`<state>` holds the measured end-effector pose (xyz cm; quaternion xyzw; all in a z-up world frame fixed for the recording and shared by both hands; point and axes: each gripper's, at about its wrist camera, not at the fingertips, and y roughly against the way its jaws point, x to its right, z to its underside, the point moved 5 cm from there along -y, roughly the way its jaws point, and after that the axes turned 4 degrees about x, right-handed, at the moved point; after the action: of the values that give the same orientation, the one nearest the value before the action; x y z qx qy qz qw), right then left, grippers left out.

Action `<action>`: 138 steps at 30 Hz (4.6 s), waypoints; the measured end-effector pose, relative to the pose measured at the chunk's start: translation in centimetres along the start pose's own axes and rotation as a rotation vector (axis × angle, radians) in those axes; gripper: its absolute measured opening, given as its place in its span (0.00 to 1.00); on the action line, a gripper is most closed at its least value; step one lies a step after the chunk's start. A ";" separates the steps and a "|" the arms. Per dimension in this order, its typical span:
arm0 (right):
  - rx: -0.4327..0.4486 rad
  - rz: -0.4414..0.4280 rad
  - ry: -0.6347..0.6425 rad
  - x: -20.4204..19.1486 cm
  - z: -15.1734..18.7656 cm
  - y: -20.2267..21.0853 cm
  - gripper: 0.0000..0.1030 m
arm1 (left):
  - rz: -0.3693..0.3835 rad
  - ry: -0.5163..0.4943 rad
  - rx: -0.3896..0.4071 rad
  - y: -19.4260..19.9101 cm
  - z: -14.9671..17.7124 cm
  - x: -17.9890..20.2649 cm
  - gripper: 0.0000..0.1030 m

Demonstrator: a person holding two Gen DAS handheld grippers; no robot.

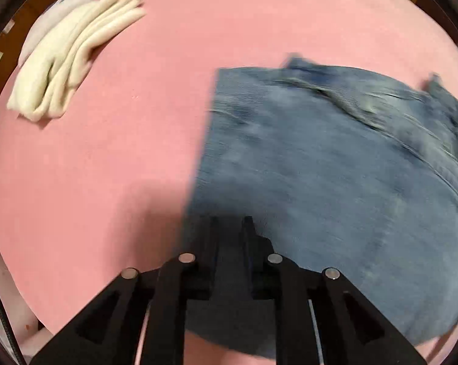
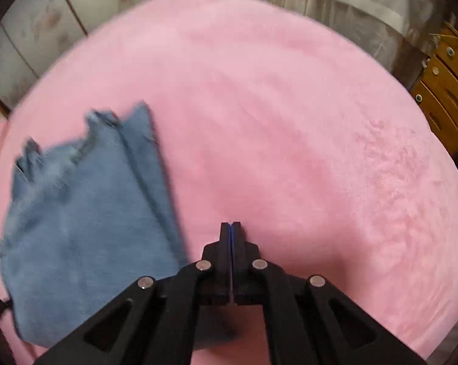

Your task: Fold large clothes

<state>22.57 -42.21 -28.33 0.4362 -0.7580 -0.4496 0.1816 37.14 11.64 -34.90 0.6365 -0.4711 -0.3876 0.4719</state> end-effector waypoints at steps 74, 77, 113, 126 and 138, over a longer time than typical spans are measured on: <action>-0.744 -0.259 0.422 -30.8 9.4 -6.2 0.00 | 0.462 0.339 -0.088 0.3 12.1 -6.5 0.58; -0.730 -0.249 0.432 -31.1 9.6 -6.0 0.00 | 0.556 0.416 -0.089 0.8 13.7 -8.0 0.79; -0.674 -0.503 0.223 -27.1 10.4 -5.4 0.00 | 0.501 0.436 0.259 7.6 5.4 0.1 0.11; -0.801 -0.819 0.191 -23.3 9.2 -8.2 0.00 | 0.780 0.146 0.278 19.3 8.1 22.3 0.11; -0.818 -0.959 0.081 -18.1 7.9 -8.7 0.00 | 0.608 -0.080 0.283 20.1 10.3 29.1 0.12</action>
<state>31.65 -25.04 -37.69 0.6395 -0.2377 -0.7174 0.1407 30.18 -21.08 -19.58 0.5103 -0.7068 -0.1845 0.4538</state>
